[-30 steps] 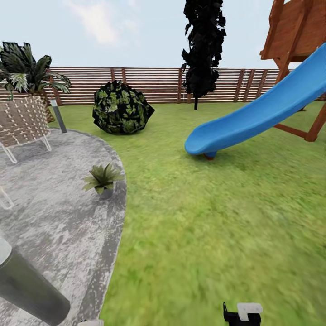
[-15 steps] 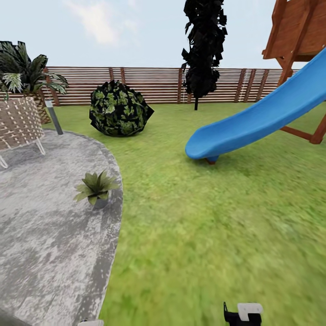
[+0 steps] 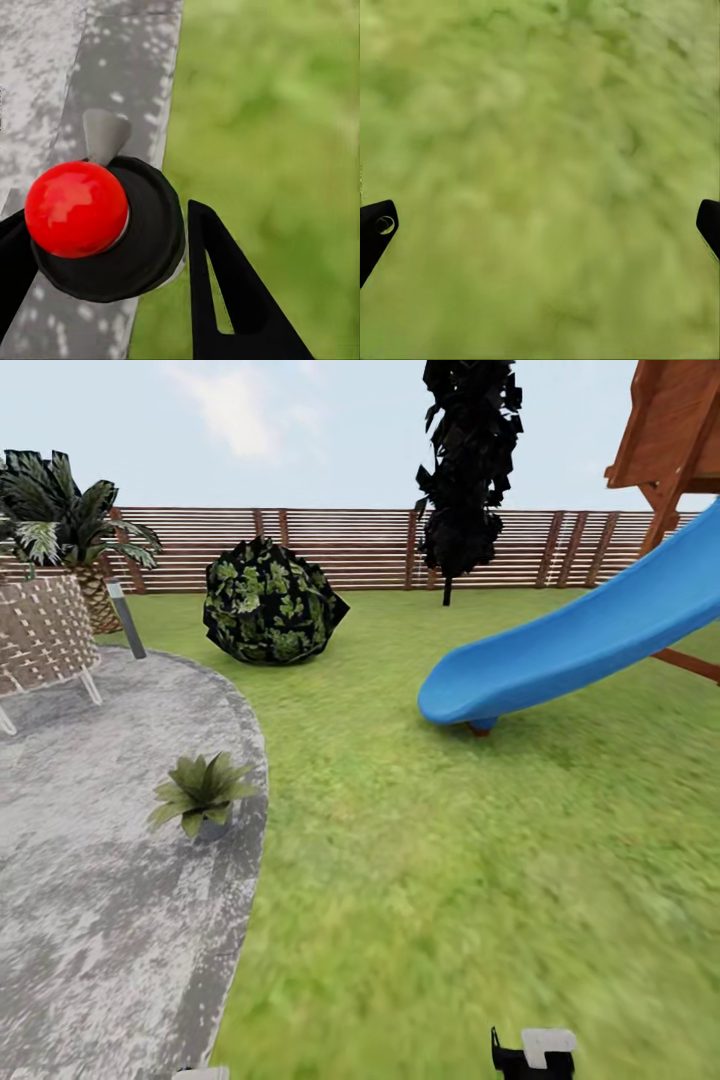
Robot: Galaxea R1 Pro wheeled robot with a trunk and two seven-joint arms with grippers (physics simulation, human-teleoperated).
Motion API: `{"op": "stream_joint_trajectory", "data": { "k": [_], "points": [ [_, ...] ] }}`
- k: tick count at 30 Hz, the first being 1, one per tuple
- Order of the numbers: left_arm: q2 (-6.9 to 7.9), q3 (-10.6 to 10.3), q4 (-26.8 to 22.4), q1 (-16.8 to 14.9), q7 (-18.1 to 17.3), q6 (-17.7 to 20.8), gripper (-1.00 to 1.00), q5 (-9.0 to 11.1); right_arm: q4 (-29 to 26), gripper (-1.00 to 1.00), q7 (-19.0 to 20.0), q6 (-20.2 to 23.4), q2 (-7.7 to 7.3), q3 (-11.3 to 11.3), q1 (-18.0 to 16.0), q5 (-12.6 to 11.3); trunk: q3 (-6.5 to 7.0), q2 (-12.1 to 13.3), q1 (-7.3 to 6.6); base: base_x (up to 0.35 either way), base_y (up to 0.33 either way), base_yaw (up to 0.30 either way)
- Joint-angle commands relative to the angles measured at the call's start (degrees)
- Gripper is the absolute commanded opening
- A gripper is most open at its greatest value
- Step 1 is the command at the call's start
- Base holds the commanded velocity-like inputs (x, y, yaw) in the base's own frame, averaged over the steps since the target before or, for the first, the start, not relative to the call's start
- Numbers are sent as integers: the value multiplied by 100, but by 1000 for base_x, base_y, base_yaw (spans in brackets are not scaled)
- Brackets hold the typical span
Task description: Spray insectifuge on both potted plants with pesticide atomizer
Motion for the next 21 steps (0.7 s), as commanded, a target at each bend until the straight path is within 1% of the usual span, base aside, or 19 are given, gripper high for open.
{"op": "stream_joint_trajectory", "data": {
  "k": [1,21],
  "points": [
    [-2,26,6,-5,-1,-21,-100,-19,4,100,-20,-14,1,-46,-2,61,-5,-2,2,339,-122,269],
    [-2,26,6,-5,3,-21,-100,-19,4,100,-20,-14,2,-46,-2,61,-5,-2,2,339,-122,277]
  ]
}}
